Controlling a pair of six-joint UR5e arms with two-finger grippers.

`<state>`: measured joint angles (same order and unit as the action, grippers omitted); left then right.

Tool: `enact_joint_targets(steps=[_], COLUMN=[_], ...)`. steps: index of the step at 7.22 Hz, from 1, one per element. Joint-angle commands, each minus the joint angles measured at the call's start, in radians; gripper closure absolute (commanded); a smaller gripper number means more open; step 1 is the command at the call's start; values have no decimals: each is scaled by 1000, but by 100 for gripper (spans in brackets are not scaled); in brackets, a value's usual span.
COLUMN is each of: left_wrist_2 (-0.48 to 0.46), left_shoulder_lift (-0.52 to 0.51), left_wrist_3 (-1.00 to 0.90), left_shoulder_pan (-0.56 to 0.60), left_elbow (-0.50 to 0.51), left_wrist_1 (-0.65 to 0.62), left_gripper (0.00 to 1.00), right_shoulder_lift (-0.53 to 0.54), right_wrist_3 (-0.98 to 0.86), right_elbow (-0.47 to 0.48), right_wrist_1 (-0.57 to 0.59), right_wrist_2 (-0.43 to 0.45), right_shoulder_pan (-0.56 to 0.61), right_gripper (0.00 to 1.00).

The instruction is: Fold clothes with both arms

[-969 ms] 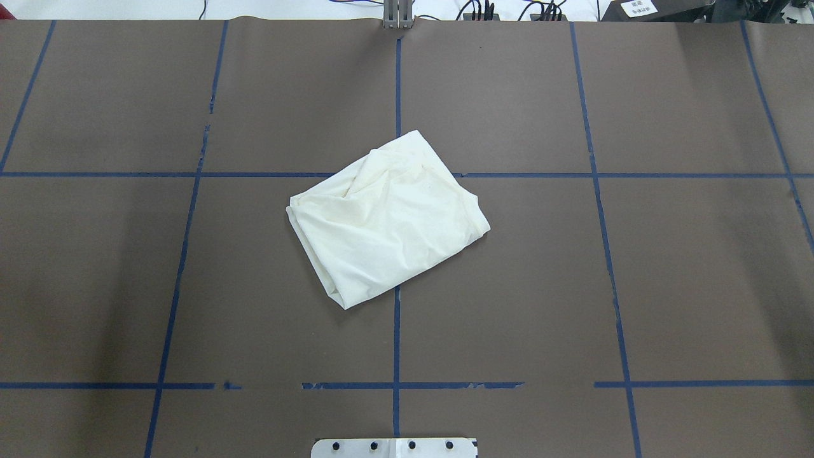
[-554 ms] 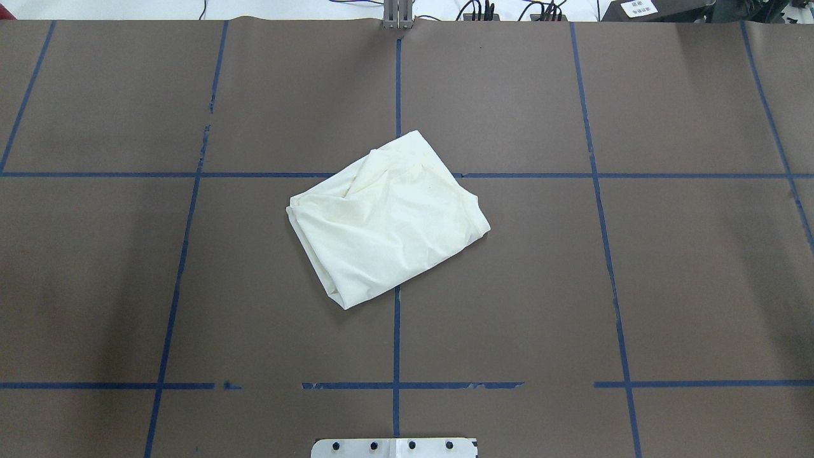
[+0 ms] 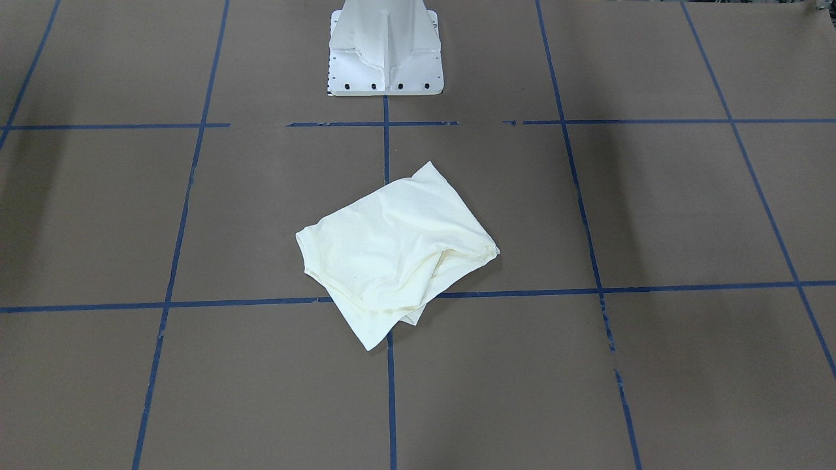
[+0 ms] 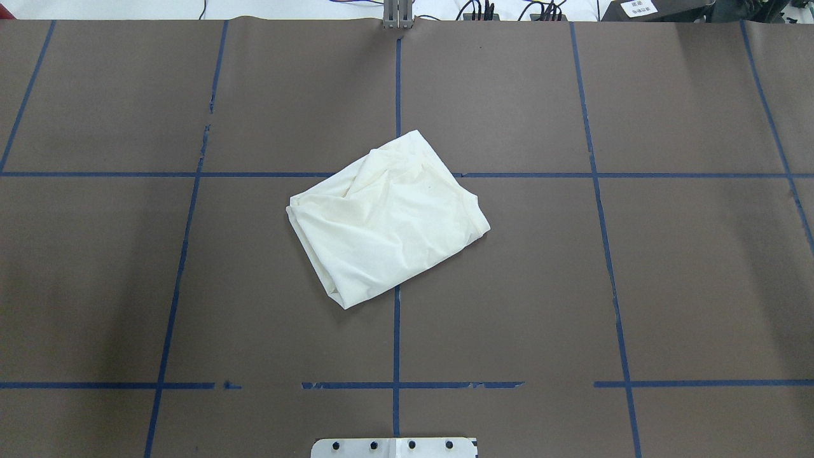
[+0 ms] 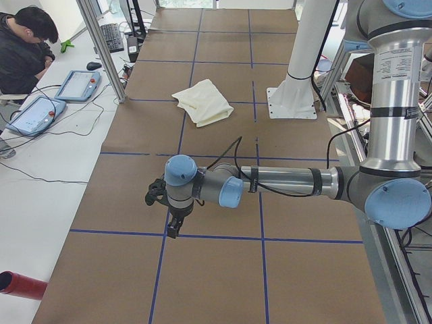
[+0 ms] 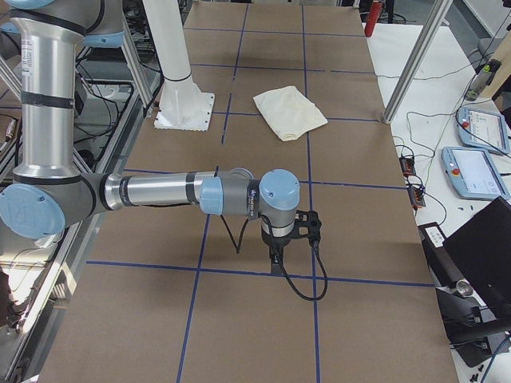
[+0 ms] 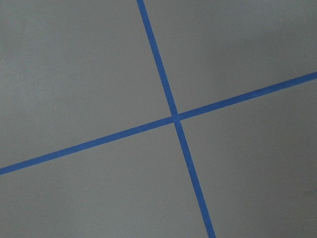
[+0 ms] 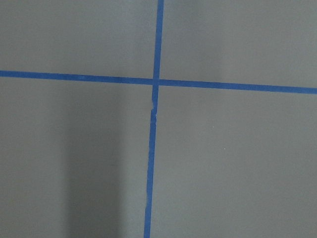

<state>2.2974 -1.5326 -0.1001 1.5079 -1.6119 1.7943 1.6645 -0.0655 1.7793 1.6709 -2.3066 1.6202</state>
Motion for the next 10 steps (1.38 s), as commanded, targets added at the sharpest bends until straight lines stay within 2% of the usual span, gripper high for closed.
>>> enact_joint_targets(steps=[1,3,4,6,8,10], left_wrist_2=[13,13,13,13,81,76], left_shoulder_lift=[0,3,3,8,17,20], left_wrist_3=[-1,26,102,135,181,194], left_shoulder_pan=[0,0,2,12,35,58], left_elbow=[-2,1,-3,-49,-46,-43], left_wrist_1=[3,10,17,5,3,4], left_gripper=[0,0,0,0,0,0], right_shoulder_lift=[-12,-12,-12,-12,-12,-11], right_wrist_3=[12,13,13,12,12,13], right_elbow=[3,6,5,3,-4,-15], right_wrist_1=[-7,-7,-7,-7,-7,-5], right_wrist_2=[6,0,-1,-1,-1,-10], right_shoulder_pan=[6,4,4,4,4,4], right_gripper=[0,0,0,0,0,0])
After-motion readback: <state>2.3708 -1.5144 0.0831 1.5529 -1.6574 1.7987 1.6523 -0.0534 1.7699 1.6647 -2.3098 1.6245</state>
